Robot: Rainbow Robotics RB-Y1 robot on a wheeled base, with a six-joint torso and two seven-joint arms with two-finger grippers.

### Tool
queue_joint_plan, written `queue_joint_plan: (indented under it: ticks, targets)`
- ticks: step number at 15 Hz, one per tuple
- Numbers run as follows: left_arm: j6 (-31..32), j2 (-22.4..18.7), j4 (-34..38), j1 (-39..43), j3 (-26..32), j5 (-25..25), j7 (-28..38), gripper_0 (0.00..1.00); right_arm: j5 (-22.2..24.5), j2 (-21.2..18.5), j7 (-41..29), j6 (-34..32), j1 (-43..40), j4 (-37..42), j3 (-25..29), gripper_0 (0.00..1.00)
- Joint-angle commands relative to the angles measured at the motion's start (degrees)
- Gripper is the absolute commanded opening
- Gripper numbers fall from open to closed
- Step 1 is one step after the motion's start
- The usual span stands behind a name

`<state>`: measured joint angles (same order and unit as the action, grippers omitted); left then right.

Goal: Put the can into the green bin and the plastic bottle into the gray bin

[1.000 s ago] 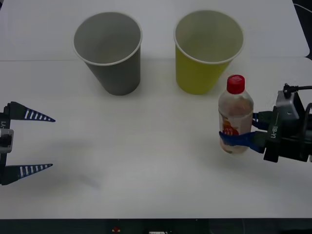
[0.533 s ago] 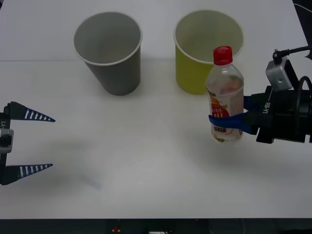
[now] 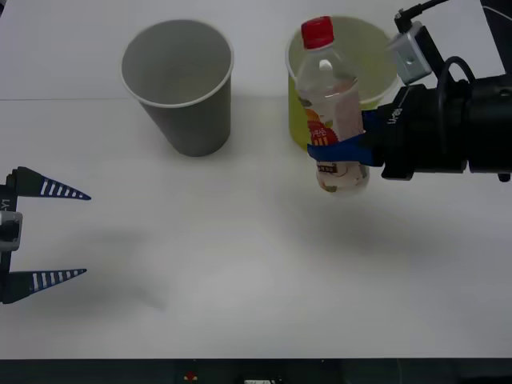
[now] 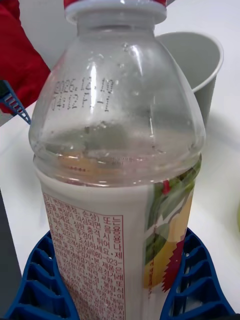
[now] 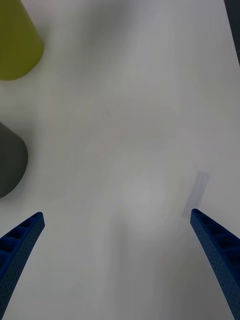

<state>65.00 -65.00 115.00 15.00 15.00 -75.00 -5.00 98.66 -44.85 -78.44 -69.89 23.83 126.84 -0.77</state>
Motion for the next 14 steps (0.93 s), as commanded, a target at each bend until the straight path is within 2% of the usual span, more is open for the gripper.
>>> queue_joint_plan:
  ticks: [1, 5, 8, 12, 14]
  targets:
    - [0.0, 0.0, 0.0, 0.0, 0.0, 0.0, 0.0, 1.00, 0.0, -0.5, 0.0, -0.1, 8.8, -5.5, -5.1, 0.00]
    - [0.0, 0.0, 0.0, 0.0, 0.0, 0.0, 0.0, 1.00, 0.2, -0.4, 0.0, -0.2, 23.5, -15.8, -14.1, 0.00]
    - [0.0, 0.0, 0.0, 0.0, 0.0, 0.0, 0.0, 1.00, 0.7, 1.8, 0.0, -0.3, 31.6, -23.2, -18.4, 0.00]
    - [0.0, 0.0, 0.0, 0.0, 0.0, 0.0, 0.0, 1.00, 2.5, 9.3, 3.5, -7.4, 44.1, -39.5, -19.9, 0.00]
    - [0.0, 0.0, 0.0, 0.0, 0.0, 0.0, 0.0, 1.00, 3.6, 13.2, 5.7, -8.7, 49.7, -49.0, -20.8, 0.00]
